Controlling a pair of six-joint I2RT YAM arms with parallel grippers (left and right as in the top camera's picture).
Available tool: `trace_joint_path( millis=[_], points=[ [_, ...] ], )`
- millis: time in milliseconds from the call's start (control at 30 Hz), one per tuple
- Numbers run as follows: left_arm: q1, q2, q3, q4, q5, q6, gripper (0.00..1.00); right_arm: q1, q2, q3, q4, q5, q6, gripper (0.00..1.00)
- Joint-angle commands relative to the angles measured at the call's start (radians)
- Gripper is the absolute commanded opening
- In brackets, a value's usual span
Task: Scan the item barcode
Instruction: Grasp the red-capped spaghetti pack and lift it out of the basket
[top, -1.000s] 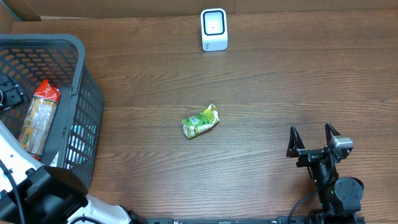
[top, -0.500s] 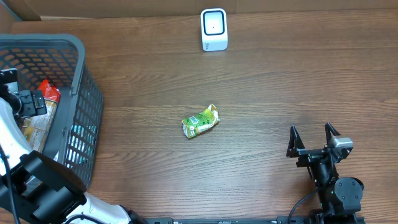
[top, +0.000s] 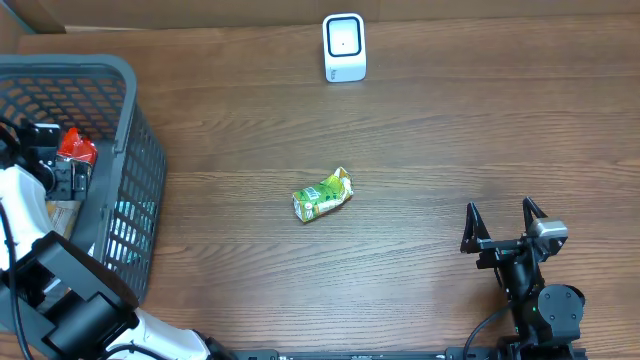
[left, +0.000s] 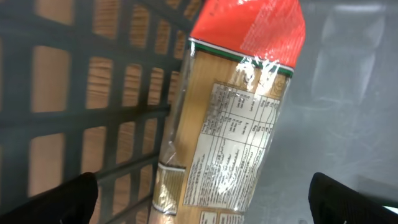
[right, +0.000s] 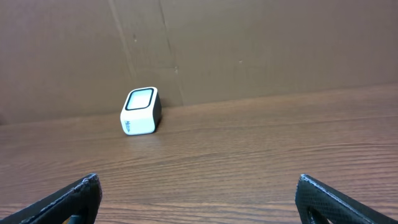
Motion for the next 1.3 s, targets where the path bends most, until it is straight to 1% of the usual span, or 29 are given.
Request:
trace_joint_path(
  millis=[0, 200, 333, 433, 500, 567, 633, 700, 733, 767, 933, 1033, 1133, 1267],
  points=[
    [0.006, 0.029, -0.024, 0.015, -0.002, 0.041, 1.0, 0.008, -0.011, -0.011, 0.003, 0.005, 0.003, 1.0],
    [0.006, 0.086, -0.027, 0.036, 0.0, 0.04, 0.98, 0.008, -0.011, -0.011, 0.003, 0.005, 0.003, 1.0],
    [0.005, 0.137, -0.027, 0.029, -0.001, 0.036, 0.95, 0.008, -0.011, -0.011, 0.003, 0.005, 0.003, 1.0],
    [0.005, 0.177, -0.027, 0.011, 0.0, 0.003, 0.9, 0.008, -0.012, -0.011, 0.003, 0.005, 0.003, 1.0],
    [0.005, 0.198, -0.027, 0.005, 0.0, -0.029, 0.82, 0.008, -0.012, -0.011, 0.003, 0.005, 0.003, 1.0],
    [0.005, 0.212, -0.027, 0.006, -0.001, -0.05, 0.69, 0.008, -0.011, -0.011, 0.003, 0.005, 0.002, 1.0],
    [0.005, 0.217, -0.027, 0.006, -0.001, -0.049, 0.45, 0.008, -0.011, -0.011, 0.003, 0.005, 0.003, 1.0],
    [0.005, 0.217, -0.027, 0.015, -0.001, -0.05, 0.17, 0.008, -0.011, -0.011, 0.003, 0.005, 0.003, 1.0],
    [0.005, 0.217, -0.027, 0.021, -0.001, -0.05, 0.07, 0.008, -0.012, -0.011, 0.003, 0.005, 0.003, 1.0],
    [0.004, 0.216, -0.027, 0.022, -0.001, -0.05, 0.04, 0.008, -0.011, -0.011, 0.003, 0.005, 0.003, 1.0],
    [-0.012, 0.213, -0.015, 0.021, -0.005, -0.113, 0.04, 0.008, -0.011, -0.011, 0.003, 0.005, 0.003, 1.0],
    [-0.028, 0.207, 0.029, -0.001, -0.026, -0.168, 0.04, 0.008, -0.011, -0.011, 0.003, 0.005, 0.003, 1.0],
    [-0.047, 0.191, 0.122, -0.054, -0.031, -0.242, 0.04, 0.008, -0.011, -0.011, 0.003, 0.005, 0.003, 1.0],
    [-0.086, 0.154, 0.295, -0.15, -0.032, -0.392, 0.04, 0.008, -0.011, -0.011, 0.003, 0.005, 0.003, 1.0]
  ],
)
